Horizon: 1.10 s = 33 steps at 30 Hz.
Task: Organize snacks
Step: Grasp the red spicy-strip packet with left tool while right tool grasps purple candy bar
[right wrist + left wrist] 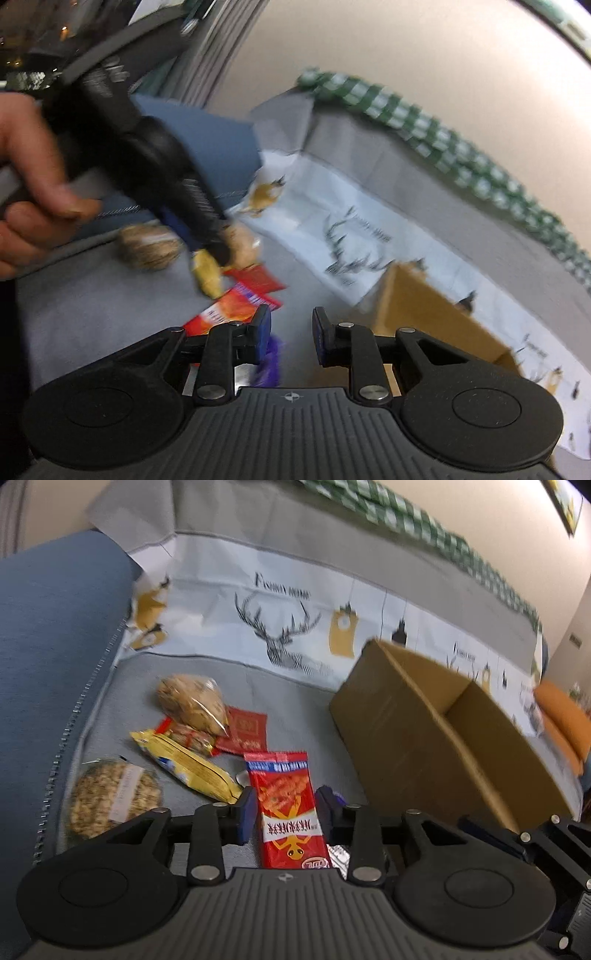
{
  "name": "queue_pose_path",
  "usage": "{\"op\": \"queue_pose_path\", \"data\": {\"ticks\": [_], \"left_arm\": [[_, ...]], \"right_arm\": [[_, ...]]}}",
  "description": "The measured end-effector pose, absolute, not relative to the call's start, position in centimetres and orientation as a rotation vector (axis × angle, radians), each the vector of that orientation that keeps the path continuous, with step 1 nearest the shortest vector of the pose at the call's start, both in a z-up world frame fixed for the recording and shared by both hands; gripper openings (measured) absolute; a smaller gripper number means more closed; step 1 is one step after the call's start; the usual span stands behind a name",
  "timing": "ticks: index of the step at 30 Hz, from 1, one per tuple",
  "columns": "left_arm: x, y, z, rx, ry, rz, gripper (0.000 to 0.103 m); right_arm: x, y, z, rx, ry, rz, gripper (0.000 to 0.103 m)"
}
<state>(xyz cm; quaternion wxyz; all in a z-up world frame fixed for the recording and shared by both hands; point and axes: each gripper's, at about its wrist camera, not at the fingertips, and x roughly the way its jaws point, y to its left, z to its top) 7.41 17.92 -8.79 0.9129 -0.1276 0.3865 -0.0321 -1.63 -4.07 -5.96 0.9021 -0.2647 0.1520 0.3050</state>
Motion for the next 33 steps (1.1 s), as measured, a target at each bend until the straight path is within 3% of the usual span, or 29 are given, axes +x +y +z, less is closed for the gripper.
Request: {"op": "queue_pose_path", "data": {"ticks": [5,8,11,14,16,17,18,27,29,33], "left_arm": [[9.6,16.1,-11.4,-0.249,0.848,-0.090,0.064],[10.9,14.8,-13.1,-0.198,0.904,-0.087,0.080],[11.5,14.0,-13.9,-0.133,0.926,-0.073,0.082],[11.7,14.0,-14.8,-0.105,0.970,-0.053,0.080],[11.8,14.5,-15.0,-0.102,0.977,-0.030,0.067],[11.7,14.8,-14.9,-0.110,0.970,-0.018,0.054],[11.6,15.2,-14.8,-0.129,0.969,-0.013,0.053],[9.1,16.7,-10.8,0.003,1.034,0.020,0.051],[7.9,17.2,-10.2,0.031,1.057,-0.005,0.051],[6.0,19.7,-8.9,-0.143,1.012,-0.021,0.051]], "right_arm": [[-0.2,-3.1,-7.5,-0.559,0.409,0.610,0.024],[0.0,-1.9,-8.8,-0.625,0.412,0.578,0.024],[0.0,-0.6,-10.4,-0.704,0.421,0.548,0.024],[0.5,0.4,-11.4,-0.739,0.441,0.506,0.024],[0.8,0.9,-11.9,-0.750,0.452,0.486,0.024],[0.9,1.1,-12.1,-0.756,0.458,0.481,0.024],[1.1,1.4,-12.5,-0.763,0.463,0.476,0.024],[4.3,2.9,-15.2,-0.787,0.562,0.410,0.023],[4.8,2.9,-15.3,-0.740,0.605,0.419,0.019],[5.4,2.1,-14.1,-0.578,0.647,0.499,0.013]]}}
